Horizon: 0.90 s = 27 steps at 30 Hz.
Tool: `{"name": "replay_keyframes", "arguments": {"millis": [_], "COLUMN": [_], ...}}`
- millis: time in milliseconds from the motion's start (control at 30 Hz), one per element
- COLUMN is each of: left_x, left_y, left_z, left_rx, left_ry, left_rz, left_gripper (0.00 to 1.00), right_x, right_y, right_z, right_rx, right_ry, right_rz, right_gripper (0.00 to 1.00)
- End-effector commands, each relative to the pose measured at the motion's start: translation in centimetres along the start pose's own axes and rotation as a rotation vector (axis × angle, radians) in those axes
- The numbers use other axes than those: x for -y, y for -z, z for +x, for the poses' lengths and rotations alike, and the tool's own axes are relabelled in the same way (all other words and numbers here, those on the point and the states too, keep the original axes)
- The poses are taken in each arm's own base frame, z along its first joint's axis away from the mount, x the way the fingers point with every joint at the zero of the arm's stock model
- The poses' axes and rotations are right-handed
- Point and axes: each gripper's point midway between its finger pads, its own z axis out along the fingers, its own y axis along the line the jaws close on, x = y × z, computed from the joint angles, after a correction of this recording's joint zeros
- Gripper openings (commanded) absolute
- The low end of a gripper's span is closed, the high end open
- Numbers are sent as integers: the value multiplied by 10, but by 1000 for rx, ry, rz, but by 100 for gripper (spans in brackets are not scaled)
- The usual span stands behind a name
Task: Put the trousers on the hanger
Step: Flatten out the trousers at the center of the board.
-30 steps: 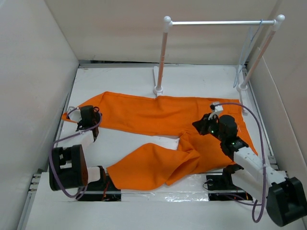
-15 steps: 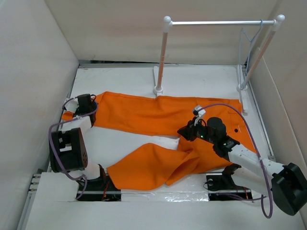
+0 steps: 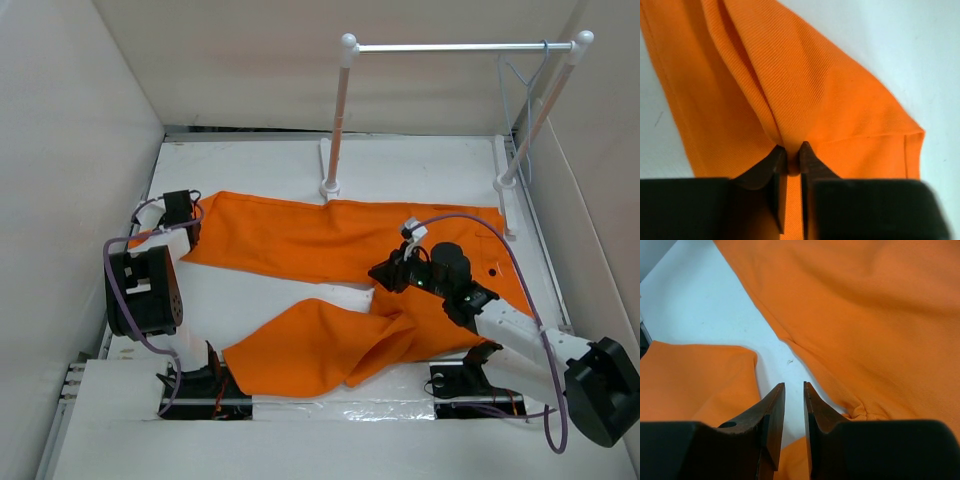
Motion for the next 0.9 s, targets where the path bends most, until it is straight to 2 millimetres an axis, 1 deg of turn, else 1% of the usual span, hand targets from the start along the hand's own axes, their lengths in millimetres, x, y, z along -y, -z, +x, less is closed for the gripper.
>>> {"name": "replay_keyframes", "arguments": {"millis": [0, 100, 133, 200, 233, 267, 333, 367, 400, 433, 467, 500, 533, 567, 600, 633, 667, 700, 733, 767, 800, 833, 867], "left_x": [26, 49, 69, 83, 111, 115, 116, 128, 114, 123, 117, 117, 120, 114, 117, 121, 111, 115, 113, 101, 106, 103, 89], "left_y": [0, 1, 6, 8, 18, 15, 11, 10, 4, 2, 0, -1, 0, 3, 9, 15, 26, 35, 42, 57, 67, 75, 87], "left_z": [-22, -35, -49, -64, -87, -91, -111, -117, -122, -130, -130, -130, -126, -124, -121, -110, -101, -92, -79, -52, -42, -29, -7], "left_rx": [54, 73, 97, 121, 166, 171, 227, 237, 247, 264, 260, 257, 253, 252, 260, 248, 240, 232, 216, 182, 179, 164, 132], "left_ry": [4, 12, 28, 23, 54, 32, 7, 16, -3, -7, -30, -40, -63, -64, -63, -75, -80, -71, -76, -93, -76, -76, -94], "left_rz": [49, 96, 134, 133, 186, 173, 82, 97, 22, 13, -25, -31, -25, -31, -10, 17, 29, 71, 95, 131, 197, 235, 271], "left_gripper": [0, 0, 0, 0, 0, 0, 0, 3, 19, 31, 44, 61, 65, 69, 69, 69, 69, 66, 65, 64, 61, 51, 46], "right_x": [-10, -7, -5, -6, -4, -4, -5, -6, -8, -7, -6, -5, -8, -8, -9, -14, -15, -24, -29, -36, -41, -57, -68], "right_y": [-6, -9, -9, -11, -13, -14, -16, -17, -18, -18, -18, -18, -18, -18, -18, -19, -20, -21, -22, -22, -23, -23, -24], "right_z": [-29, -28, -27, -24, -22, -22, -20, -20, -20, -19, -19, -19, -19, -19, -20, -21, -22, -21, -21, -24, -24, -22, -27], "right_rx": [73, 67, 66, 55, 47, 45, 33, 33, 28, 26, 26, 26, 26, 25, 27, 27, 28, 23, 22, 27, 22, 15, 24], "right_ry": [53, 53, 53, 58, 55, 55, 62, 63, 68, 69, 73, 74, 77, 77, 78, 84, 83, 93, 100, 112, 135, 163, 192], "right_rz": [-41, -30, -25, -23, -18, -17, -23, -23, -27, -24, -17, -14, -23, -21, -25, -42, -44, -73, -88, -106, -112, -149, -169], "right_gripper": [27, 28, 28, 28, 28, 28, 28, 28, 28, 29, 30, 30, 31, 31, 31, 31, 28, 23, 14, 1, 0, 0, 0]}}
